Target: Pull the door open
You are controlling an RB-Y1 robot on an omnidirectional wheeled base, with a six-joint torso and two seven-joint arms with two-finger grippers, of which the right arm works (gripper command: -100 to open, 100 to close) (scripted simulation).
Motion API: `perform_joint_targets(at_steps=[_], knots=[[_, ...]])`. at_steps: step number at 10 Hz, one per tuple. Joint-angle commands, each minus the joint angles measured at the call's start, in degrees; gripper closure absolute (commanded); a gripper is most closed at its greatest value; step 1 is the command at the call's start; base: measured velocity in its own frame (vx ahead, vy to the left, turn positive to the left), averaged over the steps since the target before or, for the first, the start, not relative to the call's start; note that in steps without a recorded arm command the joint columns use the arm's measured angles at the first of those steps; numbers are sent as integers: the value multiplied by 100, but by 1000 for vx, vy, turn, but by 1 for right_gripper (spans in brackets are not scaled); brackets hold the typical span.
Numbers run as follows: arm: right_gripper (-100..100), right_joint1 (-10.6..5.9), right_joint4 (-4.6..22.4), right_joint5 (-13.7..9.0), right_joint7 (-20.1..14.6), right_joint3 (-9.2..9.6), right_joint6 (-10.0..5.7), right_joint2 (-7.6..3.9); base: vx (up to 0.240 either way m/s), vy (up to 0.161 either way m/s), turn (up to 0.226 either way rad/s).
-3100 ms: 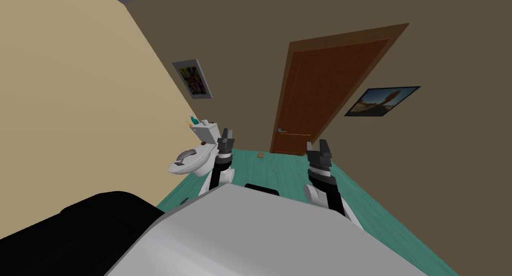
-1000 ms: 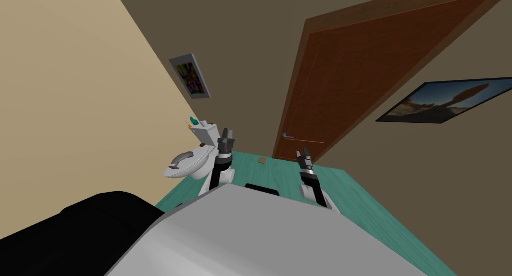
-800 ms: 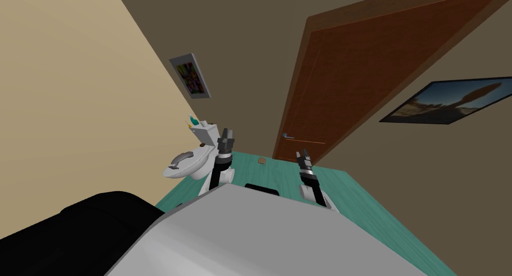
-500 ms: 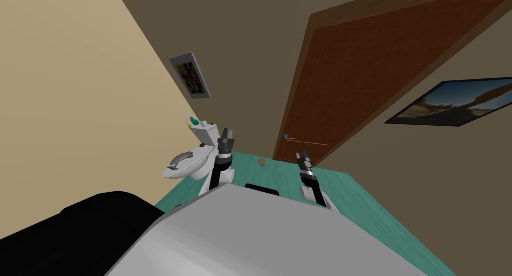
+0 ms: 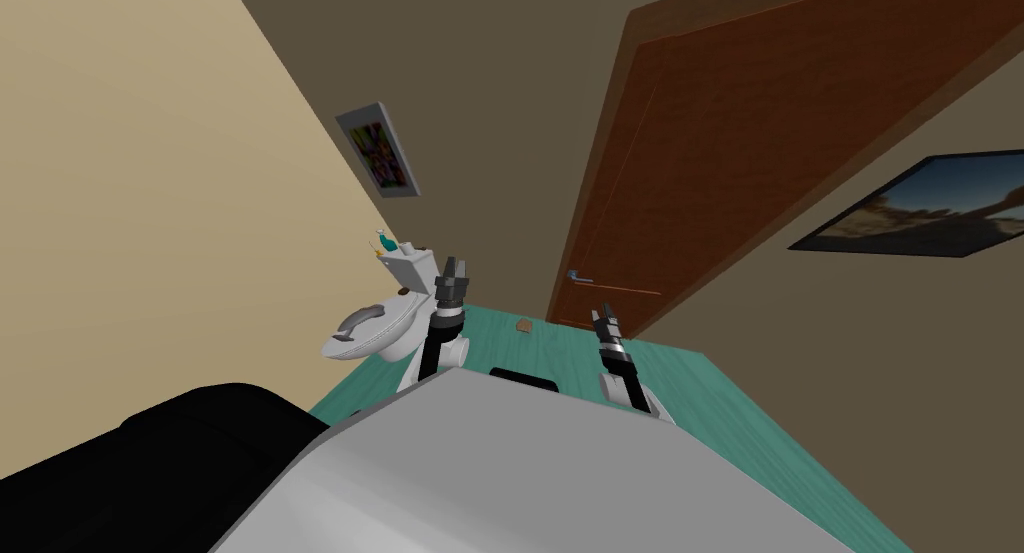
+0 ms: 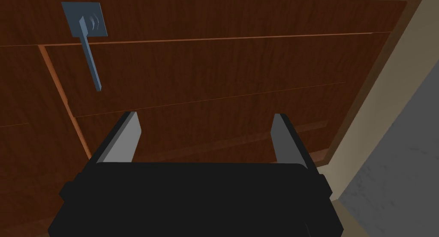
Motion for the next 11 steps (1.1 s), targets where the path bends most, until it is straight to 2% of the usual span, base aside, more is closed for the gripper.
perform_joint_targets(at_steps=[1,2,4,5,7,8,11], knots=[[-100,-119,286,-22,-35,-7,-62,-36,82,-23,45],[-100,-119,342,-22,-35,-7,-62,-36,59,-13,29],[-100,-254,681,-52,-87,-17,-134,-94,70,-1,33],[-100,-254,748,-52,-87,-17,-134,-94,62,-11,18],[-100,-384,1136,-82,-137,-27,-203,-149,63,-27,34],[-100,-384,1138,-82,-137,-27,-203,-149,58,-22,21],[-100,-572,1678,-124,-209,-42,-302,-228,80,-10,35]])
